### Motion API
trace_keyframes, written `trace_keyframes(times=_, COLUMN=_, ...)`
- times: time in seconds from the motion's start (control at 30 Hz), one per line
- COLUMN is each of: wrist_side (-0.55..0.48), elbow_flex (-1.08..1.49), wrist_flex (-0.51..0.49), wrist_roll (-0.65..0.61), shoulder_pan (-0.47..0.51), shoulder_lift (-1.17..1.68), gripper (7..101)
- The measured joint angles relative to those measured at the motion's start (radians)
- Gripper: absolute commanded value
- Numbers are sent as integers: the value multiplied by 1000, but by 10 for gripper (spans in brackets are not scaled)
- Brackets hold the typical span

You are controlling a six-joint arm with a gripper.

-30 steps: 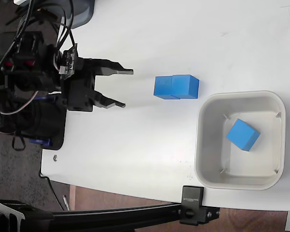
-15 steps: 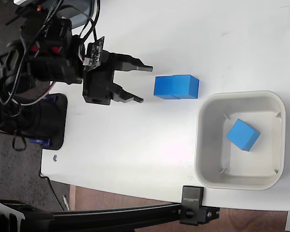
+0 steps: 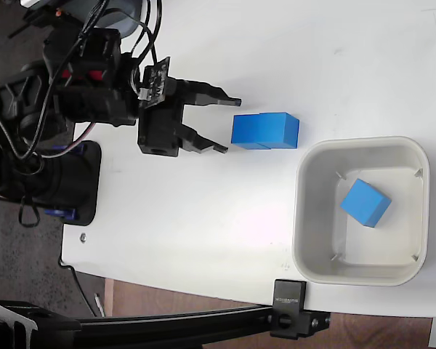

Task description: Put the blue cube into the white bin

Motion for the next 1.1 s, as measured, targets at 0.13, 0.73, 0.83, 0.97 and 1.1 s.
trace_keyframes(times=0.13, wrist_side=-2, elbow_flex=0, wrist_flex=-31, wrist_roll=14, shoulder_pan=0, shoulder_lift=-18, gripper=1003)
trace_keyframes(times=0.73, wrist_side=12, elbow_flex=31, wrist_flex=-144, wrist_roll=49, shoulder_pan=-5, shoulder_lift=-106, gripper=1000)
trace_keyframes(times=0.83, wrist_side=9, elbow_flex=44, wrist_flex=-176, wrist_roll=48, shoulder_pan=-3, shoulder_lift=-126, gripper=970)
trace_keyframes(times=0.97, wrist_side=6, elbow_flex=46, wrist_flex=-190, wrist_roll=43, shoulder_pan=3, shoulder_lift=-156, gripper=930)
trace_keyframes(times=1.1, wrist_side=12, elbow_flex=44, wrist_flex=-193, wrist_roll=54, shoulder_pan=3, shoulder_lift=-183, gripper=833)
